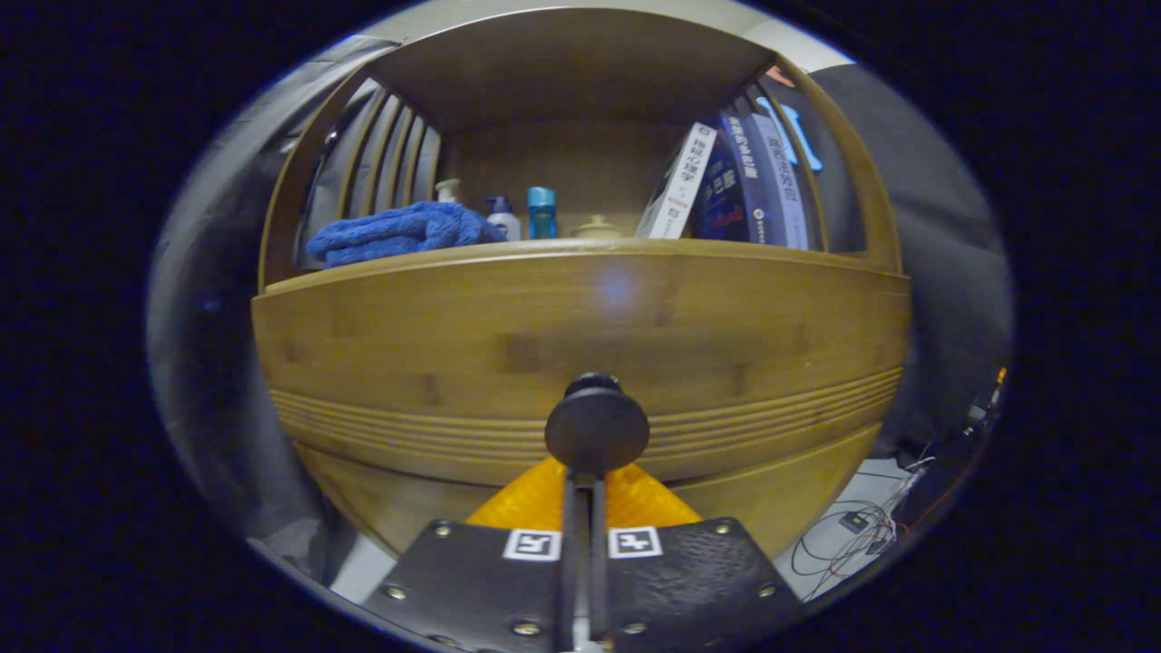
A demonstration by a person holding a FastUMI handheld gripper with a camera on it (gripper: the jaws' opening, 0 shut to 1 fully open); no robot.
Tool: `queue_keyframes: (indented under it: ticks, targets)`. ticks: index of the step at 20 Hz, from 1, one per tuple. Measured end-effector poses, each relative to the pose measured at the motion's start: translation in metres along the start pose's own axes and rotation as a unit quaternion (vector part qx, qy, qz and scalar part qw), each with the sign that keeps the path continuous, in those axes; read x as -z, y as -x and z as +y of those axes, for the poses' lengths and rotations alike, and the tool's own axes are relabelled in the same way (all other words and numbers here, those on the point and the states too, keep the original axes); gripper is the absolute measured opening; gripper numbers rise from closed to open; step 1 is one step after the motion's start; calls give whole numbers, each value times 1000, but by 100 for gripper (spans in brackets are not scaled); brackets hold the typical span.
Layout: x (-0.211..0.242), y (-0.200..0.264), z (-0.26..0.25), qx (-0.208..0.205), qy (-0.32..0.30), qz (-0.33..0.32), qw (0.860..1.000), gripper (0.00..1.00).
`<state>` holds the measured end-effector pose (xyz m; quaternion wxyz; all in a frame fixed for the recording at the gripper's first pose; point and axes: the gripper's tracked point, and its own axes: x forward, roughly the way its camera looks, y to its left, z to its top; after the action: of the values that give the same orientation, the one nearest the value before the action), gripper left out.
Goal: Pull open the drawer, take out the items inside it, and place them on the countertop above the cabinet.
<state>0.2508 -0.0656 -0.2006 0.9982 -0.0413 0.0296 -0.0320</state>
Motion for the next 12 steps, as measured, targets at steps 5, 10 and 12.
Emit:
queue_keyframes:
  ticks: [5, 10, 12]
  targets:
    - [-1, 6, -14, 22, -13, 11, 1000, 11]
    - [-17, 13, 6, 2, 9, -5, 1000, 40]
    - [-21, 11, 3, 13, 20, -13, 1000, 42]
